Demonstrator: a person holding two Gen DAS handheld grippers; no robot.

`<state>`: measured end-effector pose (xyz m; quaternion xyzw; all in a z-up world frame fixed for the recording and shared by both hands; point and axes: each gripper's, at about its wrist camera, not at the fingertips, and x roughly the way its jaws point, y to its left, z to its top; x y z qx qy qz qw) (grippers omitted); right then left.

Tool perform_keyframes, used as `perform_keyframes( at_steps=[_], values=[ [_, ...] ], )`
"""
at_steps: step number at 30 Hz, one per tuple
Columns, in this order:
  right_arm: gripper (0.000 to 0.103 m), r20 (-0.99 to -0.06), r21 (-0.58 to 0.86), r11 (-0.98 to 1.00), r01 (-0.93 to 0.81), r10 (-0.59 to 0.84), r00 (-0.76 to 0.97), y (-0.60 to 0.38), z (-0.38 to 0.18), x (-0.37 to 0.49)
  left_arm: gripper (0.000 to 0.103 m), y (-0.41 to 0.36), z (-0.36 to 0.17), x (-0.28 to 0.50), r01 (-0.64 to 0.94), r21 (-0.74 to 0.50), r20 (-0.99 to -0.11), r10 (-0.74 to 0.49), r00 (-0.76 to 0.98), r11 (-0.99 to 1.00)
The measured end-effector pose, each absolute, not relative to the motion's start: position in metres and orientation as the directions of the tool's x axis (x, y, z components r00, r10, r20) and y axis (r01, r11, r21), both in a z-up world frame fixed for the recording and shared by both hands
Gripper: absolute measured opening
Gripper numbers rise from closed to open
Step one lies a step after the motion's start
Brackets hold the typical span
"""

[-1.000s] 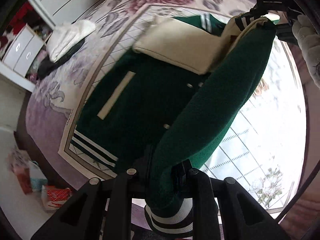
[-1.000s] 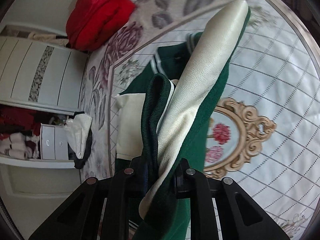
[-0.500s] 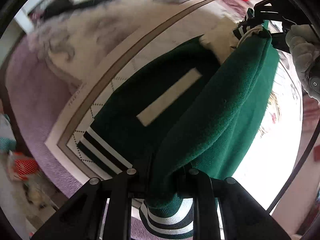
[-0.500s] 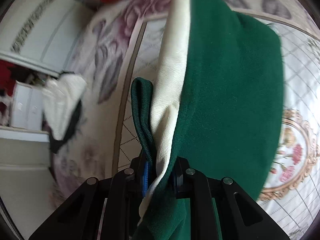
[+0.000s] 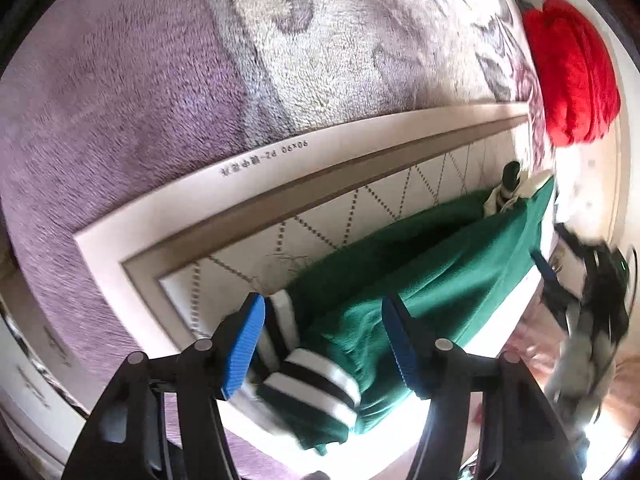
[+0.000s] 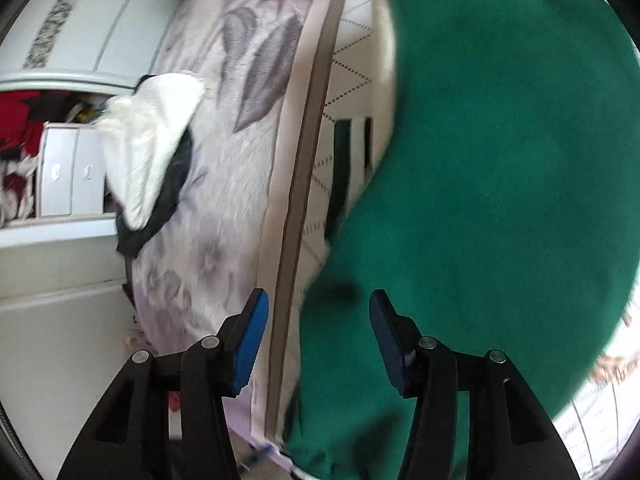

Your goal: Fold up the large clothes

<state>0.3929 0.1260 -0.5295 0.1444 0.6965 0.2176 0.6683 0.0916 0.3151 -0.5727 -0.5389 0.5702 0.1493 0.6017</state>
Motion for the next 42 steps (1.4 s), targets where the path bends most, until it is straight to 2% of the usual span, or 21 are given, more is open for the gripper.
perform_keyframes(
  at_steps=[5,7,8,9,11,14,17,24,26,27,28,29,31,32,37,39,42],
  values=[
    [0.055,-0.919,0.395,0.919,0.005,0.395,-0.017,0.041,-0.524,0.308,0.058,0.272,-0.592,0.108,-0.714,-0.397,-0.881,-0.456,0.122,0.576],
    [0.055,-0.927,0.366,0.926,0.095,0.371,-0.044,0.007,-0.541,0.274,0.058,0.25,-0.599,0.114,-0.666,-0.345,-0.91,-0.409,0.066,0.661],
    [0.055,-0.928,0.359,0.924,0.132,0.369,-0.057,-0.006,-0.549,0.261,0.044,0.245,-0.597,0.114,-0.65,-0.332,-0.922,-0.379,0.072,0.683],
    [0.055,-0.93,0.341,0.922,0.185,0.36,-0.078,-0.024,-0.562,0.244,0.014,0.239,-0.59,0.114,-0.627,-0.36,-0.921,-0.371,0.118,0.691],
    [0.055,-0.931,0.314,0.914,0.259,0.349,-0.104,-0.049,-0.582,0.219,0.005,0.235,-0.575,0.113,-0.619,-0.352,-0.929,-0.345,0.137,0.702],
    [0.055,-0.937,0.288,0.912,0.292,0.331,-0.11,-0.072,-0.601,0.197,0.004,0.243,-0.53,0.104,-0.616,-0.413,-0.911,-0.324,0.258,0.671],
    [0.055,-0.933,0.301,0.902,0.31,0.346,-0.099,-0.084,-0.613,0.184,0.004,0.256,-0.507,0.104,-0.614,-0.407,-0.913,-0.274,0.303,0.677],
    [0.055,-0.858,0.485,0.809,0.331,0.514,0.003,-0.087,-0.627,0.174,0.004,0.287,-0.562,0.111,-0.676,-0.34,-0.94,-0.226,0.254,0.654],
    [0.064,-0.819,0.547,0.768,0.333,0.573,0.022,-0.08,-0.641,0.187,0.004,0.291,-0.563,0.116,-0.676,-0.329,-0.944,-0.219,0.247,0.659],
    [0.064,-0.794,0.577,0.744,0.338,0.608,0.018,-0.075,-0.65,0.193,0.004,0.288,-0.562,0.115,-0.673,-0.325,-0.946,-0.215,0.244,0.664],
    [0.06,-0.772,0.602,0.722,0.342,0.635,0.017,-0.072,-0.656,0.197,0.004,0.287,-0.561,0.113,-0.672,-0.321,-0.947,-0.21,0.244,0.667],
    [0.033,-0.764,0.612,0.713,0.34,0.645,0.023,-0.066,-0.662,0.201,0.004,0.284,-0.559,0.111,-0.67,-0.32,-0.947,-0.207,0.245,0.67],
    [0.02,-0.802,0.569,0.751,0.335,0.597,0.023,-0.062,-0.658,0.202,0.004,0.279,-0.555,0.111,-0.666,-0.327,-0.945,-0.211,0.251,0.671],
    [0.017,-0.81,0.56,0.758,0.334,0.586,0.025,-0.064,-0.651,0.204,0.004,0.275,-0.553,0.106,-0.667,-0.344,-0.939,-0.23,0.257,0.661],
    [0.013,-0.86,0.488,0.779,0.394,0.505,0.067,-0.122,-0.622,0.209,0.004,0.208,-0.556,0.095,-0.63,-0.46,-0.877,-0.431,0.213,0.625],
    [0.013,-0.892,0.435,0.825,0.36,0.448,0.052,-0.144,-0.619,0.221,0.005,0.179,-0.561,0.09,-0.612,-0.495,-0.845,-0.506,0.174,0.617],
    [0.02,-0.94,0.317,0.91,0.267,0.338,-0.036,-0.156,-0.607,0.233,0.008,0.166,-0.556,0.078,-0.627,-0.51,-0.819,-0.554,0.147,0.588]
  ],
)
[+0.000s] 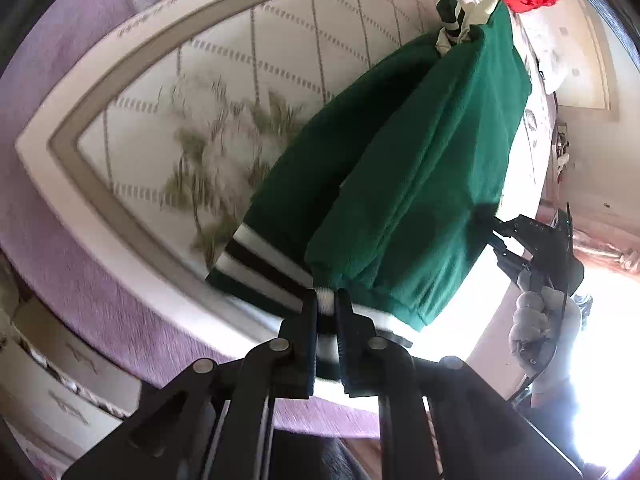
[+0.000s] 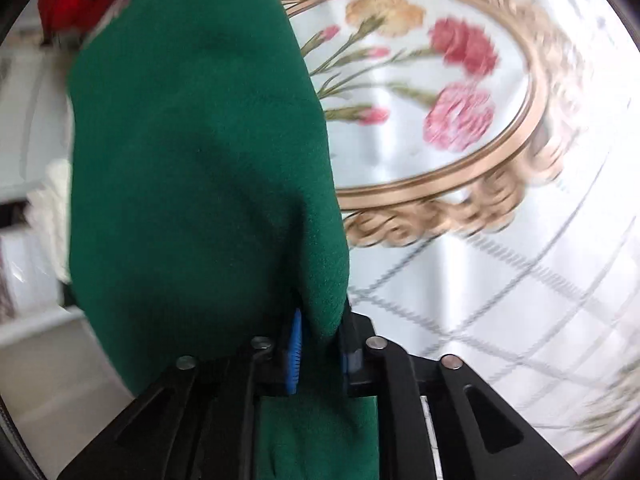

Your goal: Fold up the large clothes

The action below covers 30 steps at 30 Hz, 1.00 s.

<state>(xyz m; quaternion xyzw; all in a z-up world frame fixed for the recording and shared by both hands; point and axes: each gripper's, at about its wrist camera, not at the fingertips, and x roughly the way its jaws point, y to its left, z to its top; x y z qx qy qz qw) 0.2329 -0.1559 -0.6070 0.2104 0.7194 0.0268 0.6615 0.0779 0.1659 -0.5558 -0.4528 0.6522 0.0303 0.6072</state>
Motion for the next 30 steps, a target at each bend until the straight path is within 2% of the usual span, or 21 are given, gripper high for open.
perform_keyframes(
  at_steps=[1,3,4,5,6,7,9,11,13,16,17,18,19,22,25,28,29,30],
  values=[
    [0.02,-0.952,0.28,0.932,0.231,0.3,-0.059,-0.156,-0.599,0.232,0.008,0.17,-0.551,0.072,-0.637,-0.514,-0.814,-0.56,0.153,0.574],
    [0.034,-0.967,0.233,0.961,0.152,0.246,-0.072,-0.151,-0.581,0.219,0.009,0.181,-0.543,0.062,-0.647,-0.518,-0.812,-0.56,0.166,0.56],
    [0.054,-0.969,0.226,0.966,0.125,0.236,-0.07,-0.147,-0.573,0.212,0.01,0.189,-0.541,0.06,-0.649,-0.522,-0.814,-0.551,0.185,0.553],
    [0.064,-0.969,0.234,0.967,0.099,0.24,-0.058,-0.14,-0.562,0.198,0.021,0.198,-0.541,0.059,-0.652,-0.513,-0.826,-0.528,0.198,0.558],
    [0.064,-0.962,0.263,0.961,0.08,0.268,-0.05,-0.131,-0.552,0.181,0.043,0.209,-0.546,0.059,-0.656,-0.488,-0.847,-0.493,0.198,0.576],
    [0.064,-0.949,0.302,0.951,0.071,0.307,-0.067,-0.12,-0.548,0.165,0.049,0.215,-0.553,0.06,-0.664,-0.466,-0.863,-0.466,0.195,0.585],
    [0.064,-0.905,0.402,0.912,0.077,0.409,-0.115,-0.092,-0.548,0.134,0.051,0.229,-0.571,0.064,-0.683,-0.424,-0.89,-0.413,0.193,0.594],
    [0.064,-0.844,0.495,0.863,0.103,0.506,-0.178,-0.059,-0.559,0.11,0.051,0.232,-0.59,0.07,-0.663,-0.418,-0.892,-0.417,0.172,0.621],
    [0.064,-0.809,0.527,0.842,0.119,0.539,-0.233,-0.027,-0.574,0.1,0.05,0.227,-0.607,0.076,-0.629,-0.408,-0.896,-0.422,0.138,0.662],
    [0.064,-0.814,0.505,0.858,0.094,0.51,-0.278,0.013,-0.593,0.086,0.047,0.217,-0.613,0.079,-0.574,-0.406,-0.906,-0.395,0.15,0.712],
    [0.064,-0.828,0.486,0.87,0.08,0.488,-0.276,0.024,-0.599,0.08,0.04,0.216,-0.612,0.078,-0.563,-0.409,-0.907,-0.387,0.166,0.718],
    [0.065,-0.852,0.451,0.891,0.059,0.449,-0.269,0.03,-0.604,0.08,0.016,0.214,-0.613,0.076,-0.543,-0.428,-0.899,-0.401,0.176,0.722],
    [0.065,-0.863,0.428,0.902,0.062,0.428,-0.267,0.035,-0.608,0.081,0.001,0.212,-0.616,0.076,-0.529,-0.44,-0.892,-0.418,0.17,0.725],
    [0.065,-0.871,0.404,0.907,0.117,0.421,-0.255,0.039,-0.625,0.075,0.0,0.203,-0.621,0.068,-0.511,-0.458,-0.882,-0.445,0.156,0.728],
    [0.065,-0.887,0.399,0.912,0.09,0.409,-0.213,0.055,-0.614,0.094,0.0,0.201,-0.62,0.059,-0.516,-0.479,-0.87,-0.464,0.169,0.71],
    [0.065,-0.896,0.366,0.93,0.038,0.364,-0.254,0.068,-0.618,0.105,0.0,0.207,-0.621,0.055,-0.53,-0.49,-0.863,-0.471,0.183,0.692],
    [0.059,-0.905,0.342,0.94,-0.006,0.328,-0.273,0.077,-0.625,0.104,0.0,0.21,-0.621,0.052,-0.529,-0.492,-0.862,-0.472,0.185,0.691],
    [0.044,-0.921,0.312,0.95,-0.022,0.297,-0.254,0.076,-0.627,0.115,0.0,0.211,-0.621,0.053,-0.526,-0.493,-0.861,-0.473,0.186,0.693]
  ],
)
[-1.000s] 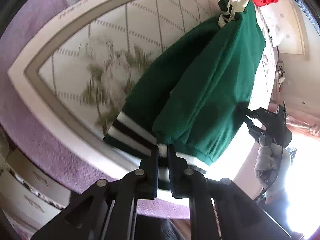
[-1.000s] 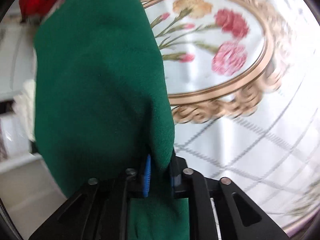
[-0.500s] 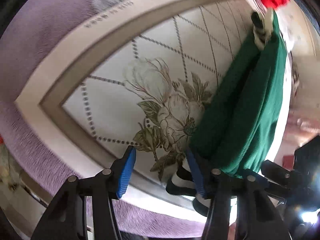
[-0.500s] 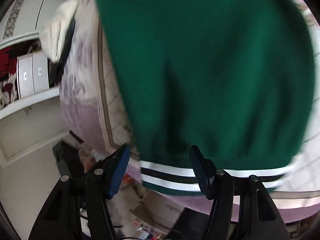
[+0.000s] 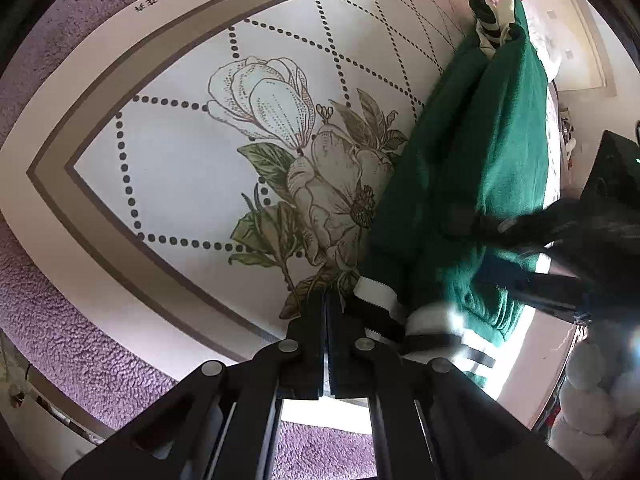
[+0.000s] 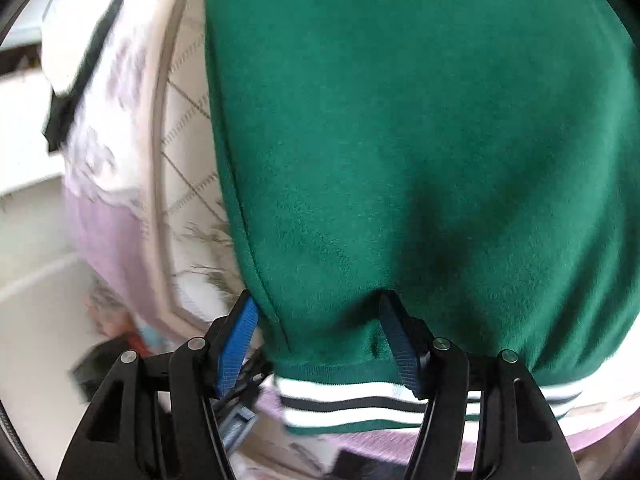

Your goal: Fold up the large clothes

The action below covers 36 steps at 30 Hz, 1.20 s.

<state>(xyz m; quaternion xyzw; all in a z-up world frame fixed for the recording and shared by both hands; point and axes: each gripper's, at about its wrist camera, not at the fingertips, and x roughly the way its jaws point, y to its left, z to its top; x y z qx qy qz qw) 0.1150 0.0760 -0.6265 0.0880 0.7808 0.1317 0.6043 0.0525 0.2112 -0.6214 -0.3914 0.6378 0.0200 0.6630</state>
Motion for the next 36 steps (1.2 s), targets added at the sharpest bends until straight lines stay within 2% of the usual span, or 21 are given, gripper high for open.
perform_keyframes(
  at_steps=[1,2,4,12,17,19,21,23,24,26,28,29,30,33,34,36],
  values=[
    [0.014,-0.926,0.301,0.954,-0.013,0.289,-0.241,0.077,-0.628,0.114,0.0,0.213,-0.622,0.053,-0.525,-0.494,-0.861,-0.473,0.187,0.693],
    [0.01,-0.921,0.309,0.951,0.011,0.302,-0.247,0.082,-0.629,0.114,0.0,0.213,-0.623,0.054,-0.524,-0.5,-0.858,-0.479,0.188,0.69],
    [0.007,-0.916,0.325,0.945,0.042,0.326,-0.236,0.08,-0.62,0.112,0.0,0.211,-0.626,0.056,-0.517,-0.511,-0.85,-0.491,0.188,0.687],
    [0.007,-0.876,0.426,0.899,0.098,0.437,-0.203,0.097,-0.573,0.106,0.0,0.23,-0.633,0.051,-0.514,-0.552,-0.822,-0.533,0.202,0.656],
    [0.007,-0.874,0.407,0.911,0.063,0.409,-0.263,0.132,-0.605,0.121,0.0,0.243,-0.636,0.048,-0.526,-0.569,-0.806,-0.554,0.208,0.631],
    [0.014,-0.846,0.429,0.898,0.097,0.437,-0.306,0.127,-0.63,0.129,0.0,0.251,-0.633,0.044,-0.554,-0.557,-0.807,-0.562,0.184,0.619],
    [0.028,-0.782,0.499,0.853,0.154,0.52,-0.344,0.114,-0.632,0.136,0.0,0.265,-0.622,0.033,-0.597,-0.526,-0.819,-0.551,0.162,0.606],
    [0.073,-0.732,0.576,0.802,0.156,0.591,-0.339,0.098,-0.618,0.139,0.0,0.281,-0.601,0.023,-0.616,-0.487,-0.843,-0.517,0.147,0.619],
    [0.077,-0.742,0.582,0.801,0.14,0.594,-0.311,0.085,-0.605,0.139,0.001,0.287,-0.591,0.021,-0.618,-0.469,-0.856,-0.498,0.142,0.631],
    [0.077,-0.77,0.574,0.811,0.114,0.582,-0.259,0.059,-0.585,0.136,0.003,0.298,-0.563,0.025,-0.608,-0.423,-0.891,-0.43,0.145,0.672],
    [0.077,-0.803,0.538,0.833,0.133,0.554,-0.219,0.029,-0.573,0.13,0.023,0.302,-0.542,0.039,-0.584,-0.418,-0.9,-0.403,0.165,0.696],
    [0.077,-0.813,0.524,0.838,0.155,0.546,-0.203,0.017,-0.57,0.128,0.062,0.301,-0.53,0.054,-0.563,-0.423,-0.902,-0.39,0.186,0.71],
    [0.077,-0.824,0.506,0.84,0.195,0.538,-0.179,-0.002,-0.568,0.125,0.087,0.299,-0.523,0.064,-0.545,-0.429,-0.901,-0.384,0.203,0.72],
    [0.076,-0.847,0.479,0.839,0.258,0.519,-0.115,-0.043,-0.568,0.123,0.088,0.277,-0.506,0.117,-0.449,-0.426,-0.903,-0.343,0.259,0.785],
    [0.073,-0.861,0.462,0.848,0.261,0.499,-0.099,-0.05,-0.569,0.123,0.088,0.268,-0.506,0.129,-0.422,-0.416,-0.907,-0.33,0.263,0.806],
    [0.06,-0.884,0.434,0.862,0.261,0.464,-0.063,-0.061,-0.571,0.123,0.088,0.248,-0.511,0.157,-0.377,-0.378,-0.918,-0.291,0.269,0.845]
  ],
)
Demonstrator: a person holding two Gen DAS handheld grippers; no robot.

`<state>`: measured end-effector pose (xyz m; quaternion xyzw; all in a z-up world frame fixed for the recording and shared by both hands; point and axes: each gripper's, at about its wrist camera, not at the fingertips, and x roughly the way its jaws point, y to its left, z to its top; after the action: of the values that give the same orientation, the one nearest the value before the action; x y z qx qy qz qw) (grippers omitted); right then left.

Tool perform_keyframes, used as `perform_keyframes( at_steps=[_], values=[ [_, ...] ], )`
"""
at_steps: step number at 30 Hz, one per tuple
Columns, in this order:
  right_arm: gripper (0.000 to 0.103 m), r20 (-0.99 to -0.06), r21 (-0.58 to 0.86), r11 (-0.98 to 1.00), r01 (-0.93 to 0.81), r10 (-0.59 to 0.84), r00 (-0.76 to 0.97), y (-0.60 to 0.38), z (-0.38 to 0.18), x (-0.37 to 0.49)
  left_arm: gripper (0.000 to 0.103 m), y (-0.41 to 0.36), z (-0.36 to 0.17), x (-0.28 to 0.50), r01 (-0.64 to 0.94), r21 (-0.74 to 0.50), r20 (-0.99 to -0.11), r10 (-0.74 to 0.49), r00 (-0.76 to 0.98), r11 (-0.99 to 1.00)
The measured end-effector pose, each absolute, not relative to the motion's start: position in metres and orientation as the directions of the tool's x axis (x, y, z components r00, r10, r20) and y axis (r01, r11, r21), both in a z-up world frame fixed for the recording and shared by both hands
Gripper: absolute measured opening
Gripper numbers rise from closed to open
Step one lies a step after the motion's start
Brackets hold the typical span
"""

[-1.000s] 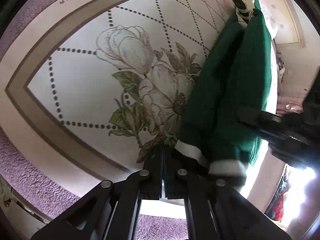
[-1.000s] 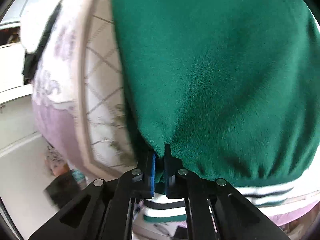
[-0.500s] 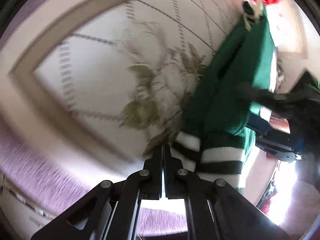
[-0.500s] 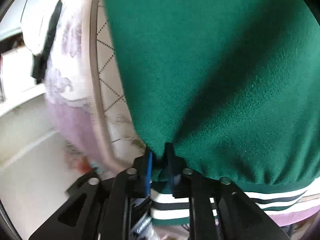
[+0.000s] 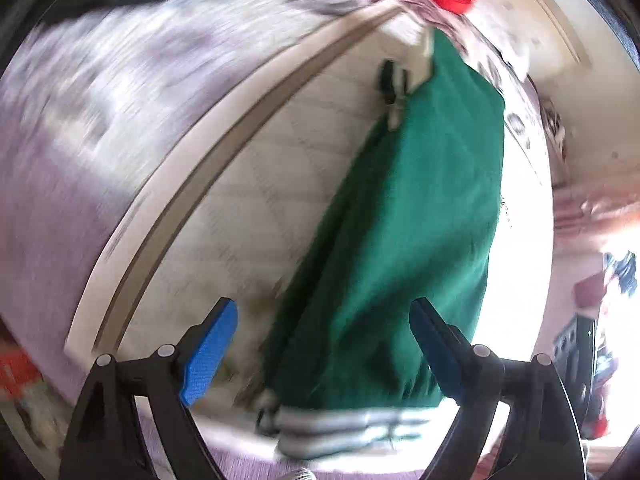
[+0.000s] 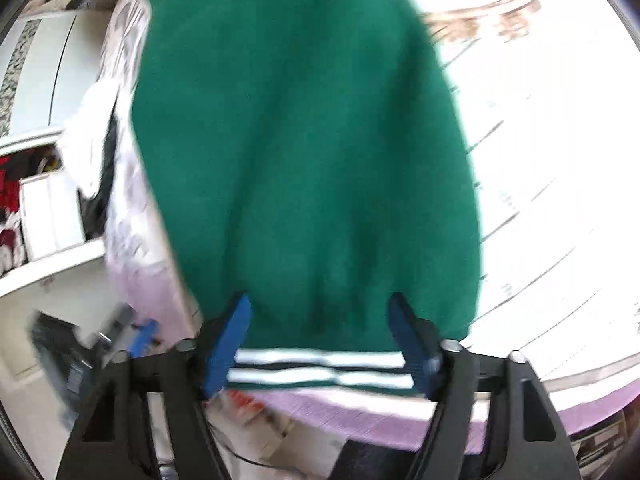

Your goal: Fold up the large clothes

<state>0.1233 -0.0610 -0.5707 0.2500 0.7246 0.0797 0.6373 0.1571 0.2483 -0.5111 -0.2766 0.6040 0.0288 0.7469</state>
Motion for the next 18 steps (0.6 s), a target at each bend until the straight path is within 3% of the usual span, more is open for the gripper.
perform_keyframes(
  at_steps=[2,5,7,12,14,18],
  values=[
    [0.043,-0.902,0.398,0.881,0.257,0.427,-0.065,-0.066,-0.582,0.124,0.088,0.232,-0.533,0.177,-0.342,-0.314,-0.941,-0.243,0.235,0.886],
    [0.043,-0.921,0.341,0.903,0.26,0.377,-0.099,-0.071,-0.609,0.122,0.09,0.23,-0.602,0.181,-0.383,-0.163,-0.987,-0.153,0.056,0.909],
    [0.041,-0.949,0.252,0.941,0.226,0.286,-0.131,-0.074,-0.632,0.118,0.09,0.238,-0.62,0.175,-0.409,-0.197,-0.98,-0.194,0.051,0.891],
    [0.048,-0.918,0.313,0.915,0.253,0.36,-0.165,-0.086,-0.627,0.13,0.089,0.239,-0.593,0.164,-0.369,-0.179,-0.983,-0.181,0.032,0.912],
    [0.066,-0.901,0.369,0.874,0.315,0.42,-0.108,-0.104,-0.615,0.133,0.089,0.243,-0.58,0.157,-0.388,-0.187,-0.981,-0.188,0.035,0.902],
    [0.066,-0.885,0.426,0.82,0.382,0.465,-0.009,-0.133,-0.6,0.146,0.089,0.243,-0.541,0.176,-0.417,-0.262,-0.965,-0.229,0.127,0.87]
  ],
)
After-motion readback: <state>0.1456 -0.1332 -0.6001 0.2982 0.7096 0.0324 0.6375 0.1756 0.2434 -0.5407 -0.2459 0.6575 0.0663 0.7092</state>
